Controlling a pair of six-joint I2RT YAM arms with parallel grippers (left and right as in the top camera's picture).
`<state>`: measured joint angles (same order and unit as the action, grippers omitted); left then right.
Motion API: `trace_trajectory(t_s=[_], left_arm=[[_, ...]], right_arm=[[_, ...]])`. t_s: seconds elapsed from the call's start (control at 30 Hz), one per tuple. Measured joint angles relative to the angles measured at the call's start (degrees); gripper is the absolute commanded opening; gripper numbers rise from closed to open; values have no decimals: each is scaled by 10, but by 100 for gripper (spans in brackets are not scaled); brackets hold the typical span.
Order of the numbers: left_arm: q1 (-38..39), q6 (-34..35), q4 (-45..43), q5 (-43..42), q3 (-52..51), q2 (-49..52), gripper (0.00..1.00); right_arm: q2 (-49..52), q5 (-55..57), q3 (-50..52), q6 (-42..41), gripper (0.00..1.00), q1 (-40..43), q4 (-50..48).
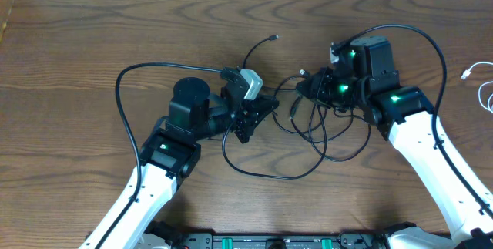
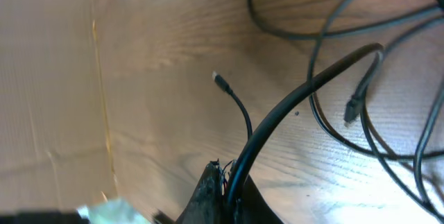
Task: Untangle cables
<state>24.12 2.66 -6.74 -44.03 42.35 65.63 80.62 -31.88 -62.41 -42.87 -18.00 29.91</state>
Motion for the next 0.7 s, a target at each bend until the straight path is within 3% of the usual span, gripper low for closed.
trace_trajectory(t_s=[0.13, 0.37, 0.5, 0.63, 0.7], left_arm=[[-21, 16, -19, -8, 0, 0, 7], [-81, 197, -97, -13, 0, 0, 8], [-85, 273, -142, -47, 0, 0, 7], [-85, 318, -147, -70, 0, 0, 8], [-85, 335, -148, -74, 0, 0, 8]], right_arm=[[0, -40, 0, 124, 4, 0, 0], [0, -152, 0, 357, 10, 0, -2], [0, -188, 0, 429, 22, 0, -7], [0, -205, 0, 463, 40, 0, -25], [0, -210, 0, 474, 43, 0, -37]])
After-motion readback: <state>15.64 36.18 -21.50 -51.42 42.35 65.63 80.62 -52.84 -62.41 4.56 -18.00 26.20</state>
